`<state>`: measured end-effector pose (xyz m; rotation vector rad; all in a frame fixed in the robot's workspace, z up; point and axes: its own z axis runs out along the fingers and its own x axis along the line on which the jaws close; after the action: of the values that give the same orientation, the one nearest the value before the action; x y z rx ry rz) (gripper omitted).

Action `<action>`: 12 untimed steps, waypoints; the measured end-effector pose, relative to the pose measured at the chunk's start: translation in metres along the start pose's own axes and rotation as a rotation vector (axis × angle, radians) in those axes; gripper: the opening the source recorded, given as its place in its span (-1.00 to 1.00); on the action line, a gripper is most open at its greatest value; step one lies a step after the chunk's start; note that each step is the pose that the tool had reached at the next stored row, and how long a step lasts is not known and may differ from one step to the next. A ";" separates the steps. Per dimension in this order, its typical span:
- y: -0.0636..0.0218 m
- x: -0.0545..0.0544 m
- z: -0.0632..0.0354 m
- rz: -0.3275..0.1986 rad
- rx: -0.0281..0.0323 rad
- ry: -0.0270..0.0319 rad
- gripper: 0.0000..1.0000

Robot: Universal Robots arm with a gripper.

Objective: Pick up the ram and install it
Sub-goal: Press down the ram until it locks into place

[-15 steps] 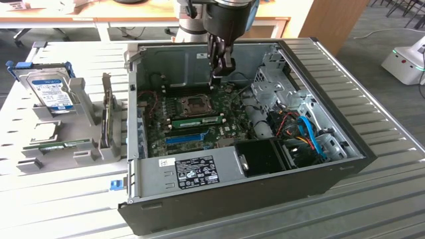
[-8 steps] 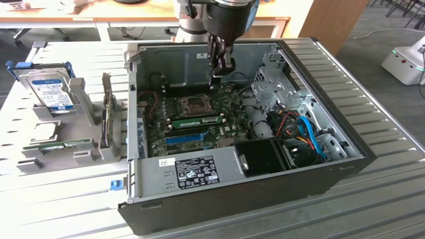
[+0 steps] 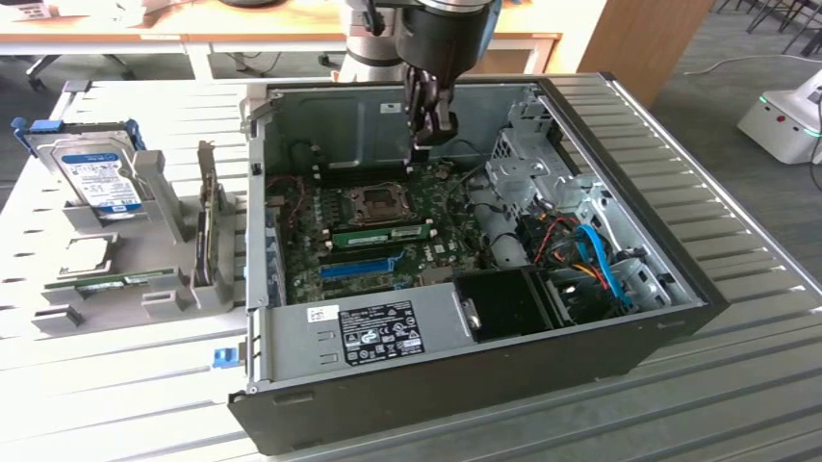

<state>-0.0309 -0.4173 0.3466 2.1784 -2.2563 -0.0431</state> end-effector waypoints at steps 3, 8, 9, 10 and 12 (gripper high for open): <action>-0.0034 0.000 -0.0001 0.000 0.0000 0.0000 -0.79; -0.0112 0.000 -0.0003 0.000 -0.0001 0.0001 -0.79; -0.0127 0.000 -0.0003 0.000 -0.0001 0.0001 -0.79; -0.0141 -0.001 -0.0004 0.000 -0.0002 0.0001 -0.79; -0.0169 -0.001 -0.0004 0.000 -0.0002 0.0001 -0.79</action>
<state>-0.0139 -0.4173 0.3467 2.1781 -2.2562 -0.0432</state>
